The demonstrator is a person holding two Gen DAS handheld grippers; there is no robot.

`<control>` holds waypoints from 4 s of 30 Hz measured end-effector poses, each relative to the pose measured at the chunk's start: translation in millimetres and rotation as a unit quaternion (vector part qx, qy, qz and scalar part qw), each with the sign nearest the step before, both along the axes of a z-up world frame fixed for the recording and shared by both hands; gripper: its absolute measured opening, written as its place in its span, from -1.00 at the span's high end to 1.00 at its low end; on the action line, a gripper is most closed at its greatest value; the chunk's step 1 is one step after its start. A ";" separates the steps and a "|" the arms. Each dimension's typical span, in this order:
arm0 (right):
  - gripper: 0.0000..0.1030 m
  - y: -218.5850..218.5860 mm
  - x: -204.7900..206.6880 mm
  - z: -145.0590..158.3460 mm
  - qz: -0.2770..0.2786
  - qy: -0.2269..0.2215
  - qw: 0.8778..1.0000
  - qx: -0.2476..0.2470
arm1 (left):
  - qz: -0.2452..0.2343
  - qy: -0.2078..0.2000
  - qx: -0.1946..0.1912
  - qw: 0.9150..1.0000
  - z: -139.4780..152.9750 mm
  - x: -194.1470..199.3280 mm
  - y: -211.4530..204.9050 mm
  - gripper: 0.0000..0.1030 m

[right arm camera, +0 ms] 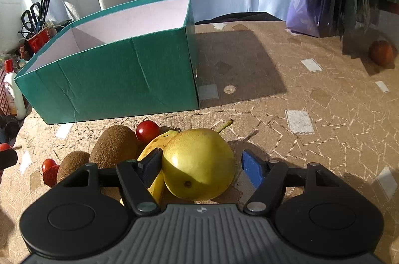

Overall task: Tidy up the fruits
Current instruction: 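Grasp the yellow-green pear with the right tool while the left tool lifts the tomato, then lower the cherry tomato into the teal box and open the left tool, then carry the pear into the teal box and open the right tool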

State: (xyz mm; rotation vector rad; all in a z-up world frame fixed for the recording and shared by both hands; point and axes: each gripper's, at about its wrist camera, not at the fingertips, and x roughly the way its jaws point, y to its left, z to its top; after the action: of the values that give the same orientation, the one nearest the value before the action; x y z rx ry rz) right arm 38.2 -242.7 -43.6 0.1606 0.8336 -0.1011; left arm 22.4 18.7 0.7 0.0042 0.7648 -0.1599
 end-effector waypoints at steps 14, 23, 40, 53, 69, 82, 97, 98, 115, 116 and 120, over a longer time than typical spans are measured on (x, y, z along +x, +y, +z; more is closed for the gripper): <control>-0.23 -8.8 1.6 -2.6 -0.001 0.000 0.999 0.038 | -0.014 -0.005 -0.002 1.000 9.3 0.0 -12.1 0.40; -0.22 -12.8 -7.1 1.3 -0.014 -0.003 0.999 0.037 | -0.014 -0.016 0.007 1.000 33.1 14.8 -19.5 0.39; -0.22 -20.9 -37.8 25.5 -0.022 -0.033 0.999 0.029 | 0.008 -0.070 0.033 0.997 47.9 144.0 -70.5 0.39; -0.22 -32.3 -58.7 34.1 -0.044 -0.042 0.998 0.017 | 0.030 -0.015 0.045 0.998 -1.0 187.6 -86.6 0.39; -0.22 -33.8 -58.7 44.7 -0.051 -0.060 0.997 0.011 | 0.047 0.040 0.051 0.997 -23.9 202.0 -81.2 0.21; -0.22 -31.0 -40.7 60.7 -0.028 -0.089 0.996 -0.006 | 0.064 0.006 0.031 0.997 4.7 169.8 -68.2 -0.13; -0.23 18.7 58.2 100.6 0.095 -0.158 0.982 -0.048 | 0.117 -0.033 -0.016 0.992 54.5 86.7 -9.6 -0.43; -0.23 23.0 66.6 97.8 0.103 -0.156 0.981 -0.054 | 0.120 -0.029 -0.019 0.992 53.6 84.2 -6.2 -0.43; -0.23 48.3 130.5 40.3 0.117 -0.092 0.983 -0.109 | 0.138 0.007 0.007 0.990 33.7 70.5 2.8 -0.44; -0.23 49.3 131.6 39.6 0.117 -0.092 0.982 -0.114 | 0.137 0.008 0.007 0.991 33.1 70.9 1.5 -0.44; -0.24 50.6 135.9 38.9 0.126 -0.082 0.981 -0.122 | 0.133 0.014 0.005 0.991 32.0 71.3 -0.6 -0.46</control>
State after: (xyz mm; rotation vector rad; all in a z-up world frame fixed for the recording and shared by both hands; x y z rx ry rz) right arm 174.1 -192.2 -4.6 -0.1670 0.6644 0.0488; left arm 93.7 18.1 32.7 -0.0895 0.7870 0.0974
